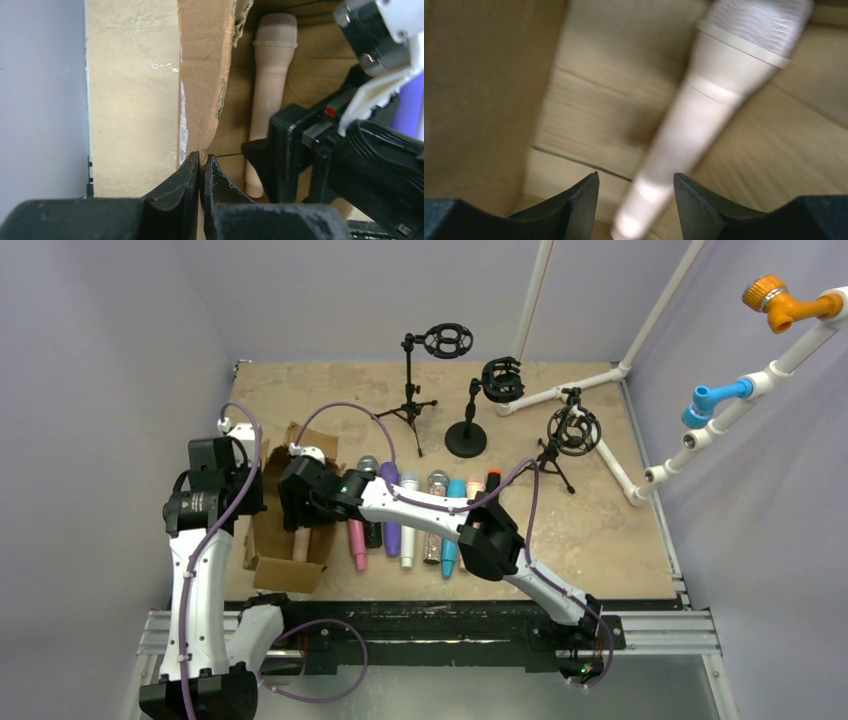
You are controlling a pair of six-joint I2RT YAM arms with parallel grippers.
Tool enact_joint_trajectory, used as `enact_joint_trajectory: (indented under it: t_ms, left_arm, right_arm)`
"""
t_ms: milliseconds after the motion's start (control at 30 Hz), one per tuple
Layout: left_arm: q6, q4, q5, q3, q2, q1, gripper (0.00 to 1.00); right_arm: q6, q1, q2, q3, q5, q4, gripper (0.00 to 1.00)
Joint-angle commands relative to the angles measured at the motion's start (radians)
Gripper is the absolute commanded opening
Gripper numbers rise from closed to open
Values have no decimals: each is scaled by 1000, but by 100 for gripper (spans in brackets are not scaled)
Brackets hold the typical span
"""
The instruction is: Attach the microphones to the stand
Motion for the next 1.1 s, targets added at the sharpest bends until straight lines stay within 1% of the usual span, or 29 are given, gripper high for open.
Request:
enact_joint_trajectory:
  t_ms: [0, 133, 233, 367, 500, 567, 667, 700, 733, 900, 967, 1000, 1067]
  left_arm:
    - [-39, 51, 118, 56, -55, -2, 0]
    - [-29, 60, 162, 39, -77, -4, 0]
    - [-29, 53, 169, 32, -69, -5, 0]
    - [-30, 45, 170, 30, -68, -4, 0]
    - [-53, 45, 169, 30, -58, -7, 0]
    - [-74, 45, 142, 31, -46, -10, 0]
    - [-81, 39, 122, 35, -34, -12, 0]
    - [-81, 38, 121, 37, -34, -12, 0]
    - [-81, 35, 120, 40, -33, -11, 0]
    - [-66, 35, 100, 48, -38, -11, 0]
    - [-65, 48, 74, 44, -40, -11, 0]
    - [-36, 57, 59, 40, -39, -12, 0]
    - [-17, 72, 33, 30, -33, -11, 0]
  right_arm:
    - [14, -17, 12, 58, 33, -20, 61]
    - [34, -26, 44, 40, 53, 29, 63]
    - [44, -26, 72, 54, 80, 63, 62]
    - [37, -27, 103, 91, 178, 61, 62]
    - [13, -18, 65, 31, 290, 106, 62]
    - [-1, -13, 33, -20, 347, 139, 62]
    - [-16, -12, -17, -128, 370, 244, 61]
    - [-17, -13, -29, -156, 366, 293, 58]
    - [-16, -12, -35, -176, 357, 319, 54]
    - [-13, -12, -83, -238, 245, 460, 24]
    - [-18, -12, -130, -284, 192, 530, 15]
    - [-12, -11, -154, -305, 146, 560, 11]
    - [-6, -12, -207, -337, 119, 587, 3]
